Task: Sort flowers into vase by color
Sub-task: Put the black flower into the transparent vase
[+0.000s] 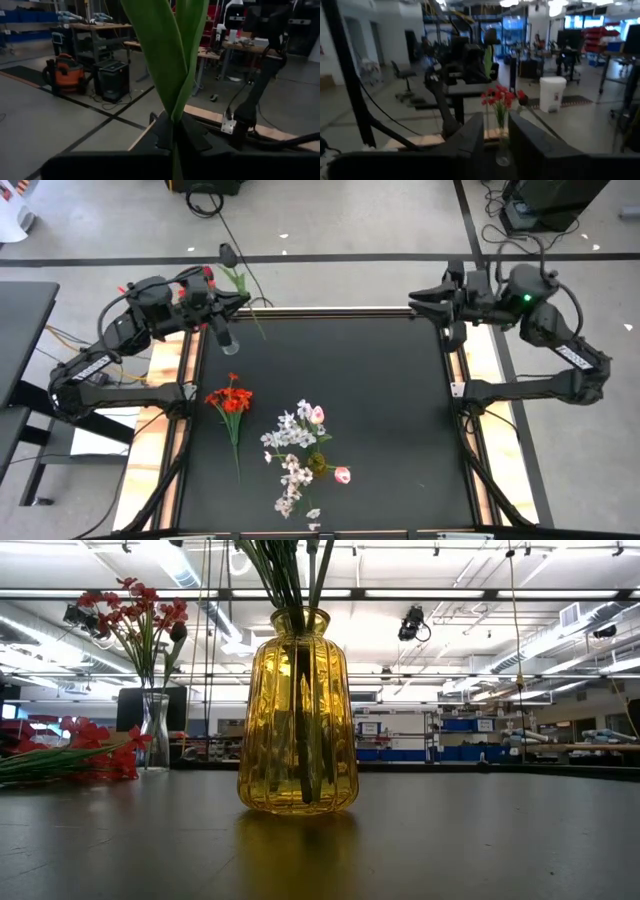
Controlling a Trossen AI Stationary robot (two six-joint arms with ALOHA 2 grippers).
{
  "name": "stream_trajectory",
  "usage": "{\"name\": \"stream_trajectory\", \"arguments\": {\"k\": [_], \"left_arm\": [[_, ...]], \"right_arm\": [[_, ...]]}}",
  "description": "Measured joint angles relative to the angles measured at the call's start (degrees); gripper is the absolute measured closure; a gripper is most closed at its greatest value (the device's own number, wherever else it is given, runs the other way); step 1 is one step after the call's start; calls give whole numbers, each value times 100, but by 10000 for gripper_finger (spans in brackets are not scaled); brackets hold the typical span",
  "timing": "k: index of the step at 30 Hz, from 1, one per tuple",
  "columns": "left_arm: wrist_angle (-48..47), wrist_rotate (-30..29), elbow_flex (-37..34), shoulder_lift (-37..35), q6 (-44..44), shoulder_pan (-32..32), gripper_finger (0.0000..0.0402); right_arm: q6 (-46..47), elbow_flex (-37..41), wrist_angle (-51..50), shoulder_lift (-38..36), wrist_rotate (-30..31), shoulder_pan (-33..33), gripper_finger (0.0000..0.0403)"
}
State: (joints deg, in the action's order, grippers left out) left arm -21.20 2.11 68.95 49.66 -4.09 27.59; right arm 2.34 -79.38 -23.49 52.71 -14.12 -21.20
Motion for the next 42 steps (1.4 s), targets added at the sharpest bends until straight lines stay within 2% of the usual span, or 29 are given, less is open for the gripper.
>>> {"name": "stream_trajectory", "arguments": {"k": [4,9,18,23,26,31,36,39,42], "left_arm": [[-138,-50,-2,-151,92,0,390],[-265,-130,-2,-269,92,0,390],[-1076,-757,-2,-409,409,-2,393],[-1154,-1360,-2,-512,691,0,394],[-1246,-1526,-5,-502,912,0,395],[-838,-1810,-606,-511,857,0,395],[233,-2313,-1438,-473,922,0,395],[657,-2549,-1655,-378,999,0,395],[593,-2958,-1687,-346,990,-2,395]], "right_arm": [[326,787,731,-451,-75,1,259],[601,1271,823,-734,-34,1,230],[752,1356,853,-776,-73,1,226],[833,1356,848,-774,-73,1,227],[823,1356,848,-774,-73,1,227],[819,1356,847,-772,-73,1,227],[819,1356,846,-772,-73,1,227],[820,1356,844,-772,-73,1,227],[818,1356,844,-772,-73,1,227]]}}
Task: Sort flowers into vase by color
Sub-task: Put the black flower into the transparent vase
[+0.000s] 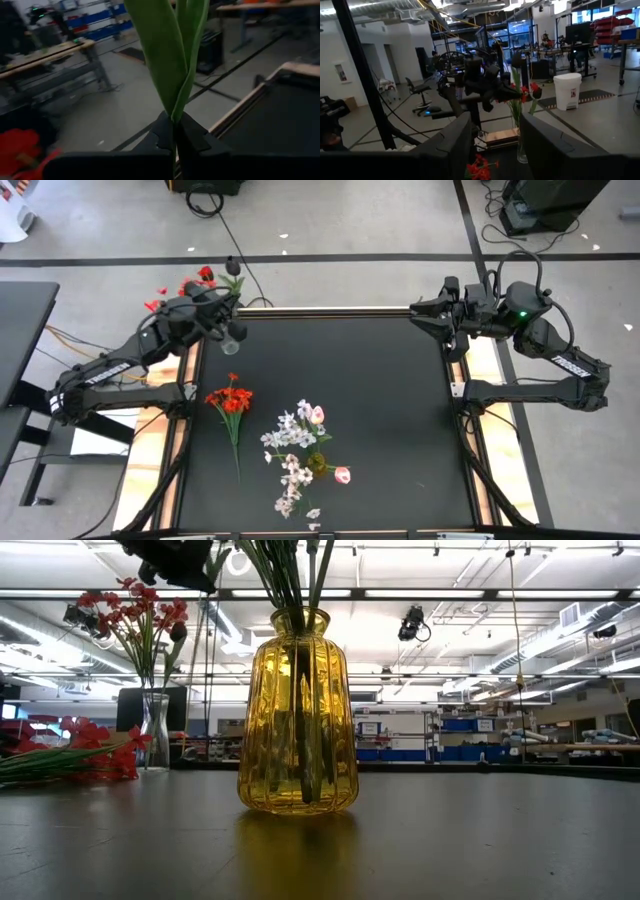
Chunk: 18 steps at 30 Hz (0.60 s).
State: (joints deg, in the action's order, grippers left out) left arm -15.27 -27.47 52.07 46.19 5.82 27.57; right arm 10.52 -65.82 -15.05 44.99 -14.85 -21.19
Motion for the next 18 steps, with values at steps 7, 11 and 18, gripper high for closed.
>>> {"name": "stream_trajectory", "arguments": {"k": [7,11,18], "left_arm": [[-523,-796,-2,-219,-188,-4,395],[-559,-994,-2,-289,-218,-2,395],[-617,-1308,-2,-271,-401,215,394]], "right_arm": [[0,0,0,0,-1,0,227],[-1,0,0,0,0,0,227],[1,0,0,0,0,0,227]]}}
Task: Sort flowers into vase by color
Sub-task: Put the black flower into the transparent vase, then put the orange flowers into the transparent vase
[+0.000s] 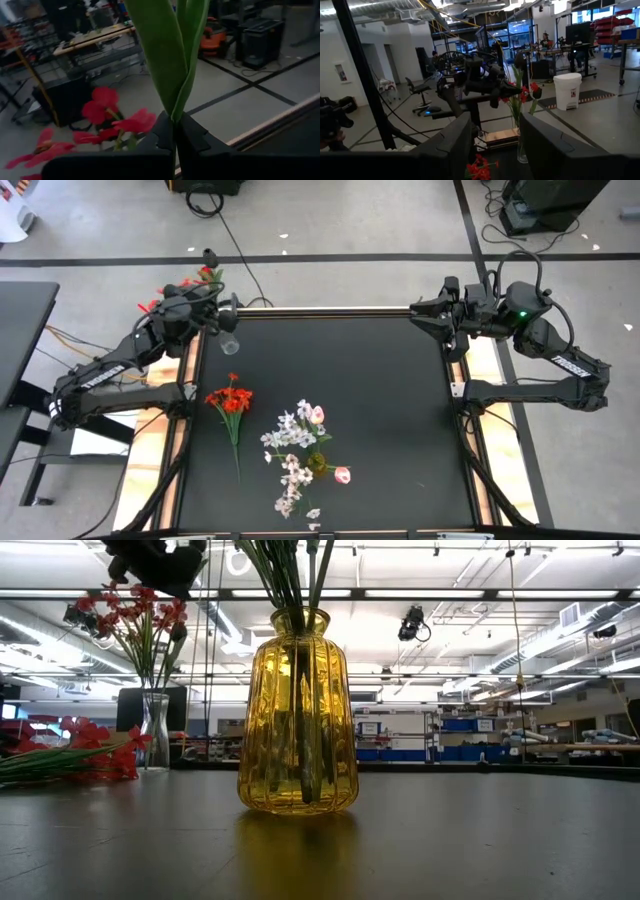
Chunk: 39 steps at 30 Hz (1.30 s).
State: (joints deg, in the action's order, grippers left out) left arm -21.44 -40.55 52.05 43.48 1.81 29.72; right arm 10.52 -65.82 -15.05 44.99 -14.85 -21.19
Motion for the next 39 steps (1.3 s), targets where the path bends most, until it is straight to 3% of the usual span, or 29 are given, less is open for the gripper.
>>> {"name": "stream_trajectory", "arguments": {"k": [13,24,28,35,39], "left_arm": [[1083,414,-872,-11,-540,600,392],[993,417,-1019,-13,-868,1002,384],[932,557,-1019,-13,-971,1002,345],[201,789,-878,-15,-1892,1002,242],[-11,794,-771,-78,-2091,1002,210]], "right_arm": [[0,0,0,0,0,0,227],[0,0,-2,0,0,0,227],[0,0,-2,0,0,0,227],[0,0,-2,0,0,0,227],[1,0,-2,0,0,0,227]]}}
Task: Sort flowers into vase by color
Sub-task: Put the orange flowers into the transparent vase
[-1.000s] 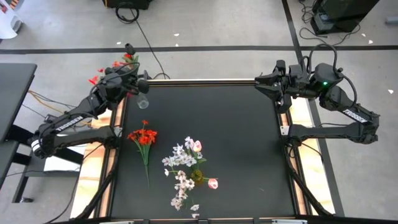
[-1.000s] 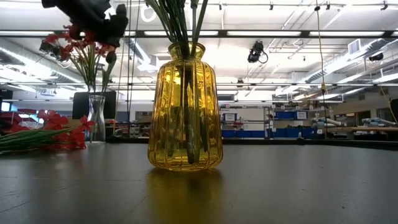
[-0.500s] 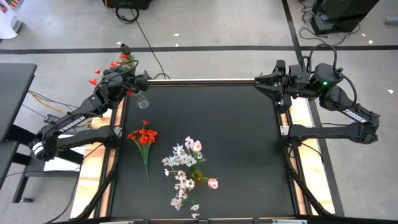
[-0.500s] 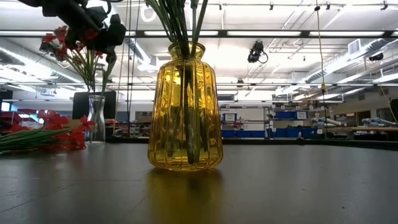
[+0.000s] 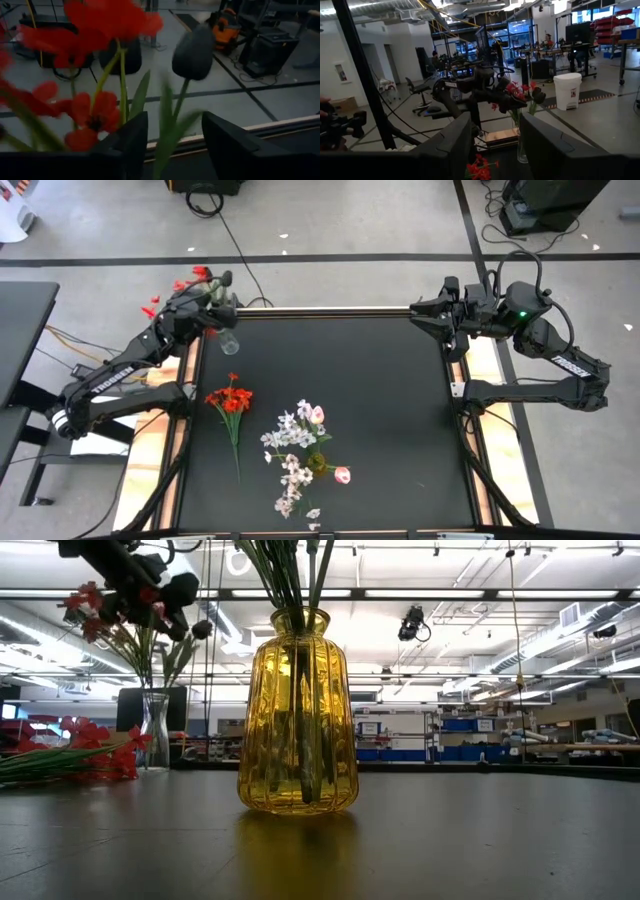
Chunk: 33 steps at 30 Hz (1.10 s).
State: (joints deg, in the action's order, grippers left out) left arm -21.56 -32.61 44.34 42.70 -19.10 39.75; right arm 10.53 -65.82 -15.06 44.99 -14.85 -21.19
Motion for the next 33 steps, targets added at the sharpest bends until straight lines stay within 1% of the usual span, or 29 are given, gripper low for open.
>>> {"name": "stream_trajectory", "arguments": {"k": [3,8,12,15,19,22,23,25,27,29,31,33], "left_arm": [[-262,1,277,-13,79,0,204],[-1154,-1,994,-4,517,-90,203],[-1834,202,1607,-11,792,-247,203],[-2047,276,2110,1,1018,-386,203],[-2062,313,2708,9,1437,-566,203],[-2065,318,3057,37,1572,-659,203],[-2087,360,3143,40,1556,-698,203],[-2063,589,3226,91,1224,-792,203],[-2021,1098,3227,201,784,-947,203],[-2077,1435,3226,457,556,-1195,203],[-2209,1494,3221,832,466,-1551,205],[-2244,1381,3214,1198,421,-1892,210]], "right_arm": [[-1,0,2,0,0,1,227],[-1,0,-1,2,0,2,227],[-1,0,-1,2,0,1,227],[-1,0,-1,2,0,2,227],[-1,0,1,1,0,2,227],[-1,0,-1,1,0,1,227],[-1,0,-1,2,0,2,227],[-1,0,-1,0,0,2,227],[-1,0,-1,2,-2,2,227],[-1,0,-1,2,0,2,227],[-1,0,-1,2,-1,2,227],[-1,0,1,2,0,2,227]]}}
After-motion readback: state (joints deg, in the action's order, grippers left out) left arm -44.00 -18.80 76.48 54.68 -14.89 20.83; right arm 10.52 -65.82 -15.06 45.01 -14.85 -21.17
